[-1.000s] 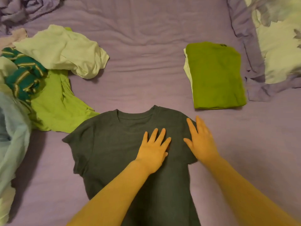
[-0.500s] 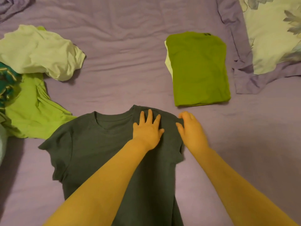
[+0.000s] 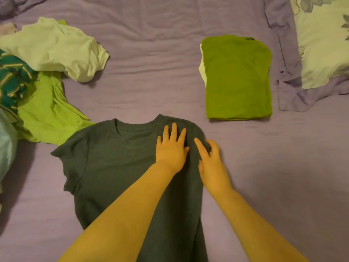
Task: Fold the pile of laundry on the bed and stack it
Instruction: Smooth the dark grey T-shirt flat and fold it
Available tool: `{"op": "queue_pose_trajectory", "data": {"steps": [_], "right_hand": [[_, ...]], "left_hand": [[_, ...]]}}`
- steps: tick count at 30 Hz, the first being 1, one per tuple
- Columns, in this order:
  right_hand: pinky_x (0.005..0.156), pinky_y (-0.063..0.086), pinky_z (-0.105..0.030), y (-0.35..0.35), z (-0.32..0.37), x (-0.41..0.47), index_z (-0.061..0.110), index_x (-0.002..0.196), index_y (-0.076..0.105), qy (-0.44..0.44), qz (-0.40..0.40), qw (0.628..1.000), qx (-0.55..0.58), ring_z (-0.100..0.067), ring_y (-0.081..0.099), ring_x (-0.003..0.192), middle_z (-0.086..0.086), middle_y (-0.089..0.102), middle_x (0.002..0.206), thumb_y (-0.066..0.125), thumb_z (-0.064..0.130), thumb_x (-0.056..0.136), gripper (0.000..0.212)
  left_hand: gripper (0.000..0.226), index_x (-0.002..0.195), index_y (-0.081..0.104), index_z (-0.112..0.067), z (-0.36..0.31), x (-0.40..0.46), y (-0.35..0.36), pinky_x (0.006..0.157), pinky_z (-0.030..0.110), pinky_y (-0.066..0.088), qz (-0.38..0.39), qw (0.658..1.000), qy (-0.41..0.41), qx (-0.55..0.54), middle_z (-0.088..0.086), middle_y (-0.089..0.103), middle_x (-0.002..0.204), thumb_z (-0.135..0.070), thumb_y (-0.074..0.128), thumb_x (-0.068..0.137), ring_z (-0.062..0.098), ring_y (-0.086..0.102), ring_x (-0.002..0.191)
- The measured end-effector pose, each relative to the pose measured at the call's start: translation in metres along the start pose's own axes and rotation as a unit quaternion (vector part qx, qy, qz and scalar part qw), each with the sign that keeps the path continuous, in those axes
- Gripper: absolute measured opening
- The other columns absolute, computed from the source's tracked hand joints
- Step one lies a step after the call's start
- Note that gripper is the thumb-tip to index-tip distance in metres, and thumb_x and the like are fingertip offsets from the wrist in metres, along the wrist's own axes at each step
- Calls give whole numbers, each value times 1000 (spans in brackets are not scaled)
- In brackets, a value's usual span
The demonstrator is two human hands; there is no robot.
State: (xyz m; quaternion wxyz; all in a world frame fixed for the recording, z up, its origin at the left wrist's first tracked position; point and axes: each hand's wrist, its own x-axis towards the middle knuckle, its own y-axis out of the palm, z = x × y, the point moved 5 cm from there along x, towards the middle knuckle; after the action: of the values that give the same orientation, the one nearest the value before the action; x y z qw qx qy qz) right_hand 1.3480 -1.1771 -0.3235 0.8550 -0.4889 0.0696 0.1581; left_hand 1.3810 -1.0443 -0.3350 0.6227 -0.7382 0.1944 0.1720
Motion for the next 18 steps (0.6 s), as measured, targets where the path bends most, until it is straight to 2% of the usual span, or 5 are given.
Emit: {"op": "queue_pose_trajectory", "data": {"steps": [4, 8, 14, 16, 18], "right_hand": [[94, 47, -46, -7, -8, 11, 31, 138, 39, -6, 48, 987, -155, -27, 49, 120, -8, 40, 143, 53, 29, 95, 46], [108, 31, -51, -12, 14, -3, 23, 143, 41, -40, 21, 969, -241, -40, 25, 140, -20, 20, 155, 71, 18, 82, 68], [96, 40, -65, 15, 29, -47, 21, 116, 69, -219, 69, 904, -360, -37, 51, 124, -11, 61, 128, 85, 35, 66, 54], [93, 41, -67, 14, 20, -62, 19, 119, 67, -149, 68, 927, -338, -40, 53, 121, -11, 62, 126, 75, 32, 79, 44], [96, 39, -67, 13, 18, -81, 17, 121, 66, -107, 62, 939, -321, -41, 51, 123, -13, 60, 129, 33, 37, 101, 43]], "left_hand": [[65, 152, -1, -29, 14, -36, 17, 116, 57, 6, -1, 1000, 6, 19, 7, -11, 160, -52, 29, 99, 34, -11, 146], [70, 151, -10, -31, 36, -73, 38, 114, 60, -4, 6, 999, -19, 49, 8, -22, 157, -55, 30, 98, 35, -21, 144], [67, 150, -10, -32, 44, -119, 58, 113, 61, -7, 7, 998, 11, 61, 7, -32, 152, -48, 31, 100, 34, -30, 138], [65, 149, -14, -33, 50, -135, 68, 114, 61, -6, 36, 998, -5, 48, 6, -26, 156, -48, 26, 101, 34, -26, 142], [65, 147, -18, -34, 57, -151, 78, 114, 61, -6, 54, 998, -25, 35, 5, -25, 157, -49, 24, 101, 33, -25, 142]]}}
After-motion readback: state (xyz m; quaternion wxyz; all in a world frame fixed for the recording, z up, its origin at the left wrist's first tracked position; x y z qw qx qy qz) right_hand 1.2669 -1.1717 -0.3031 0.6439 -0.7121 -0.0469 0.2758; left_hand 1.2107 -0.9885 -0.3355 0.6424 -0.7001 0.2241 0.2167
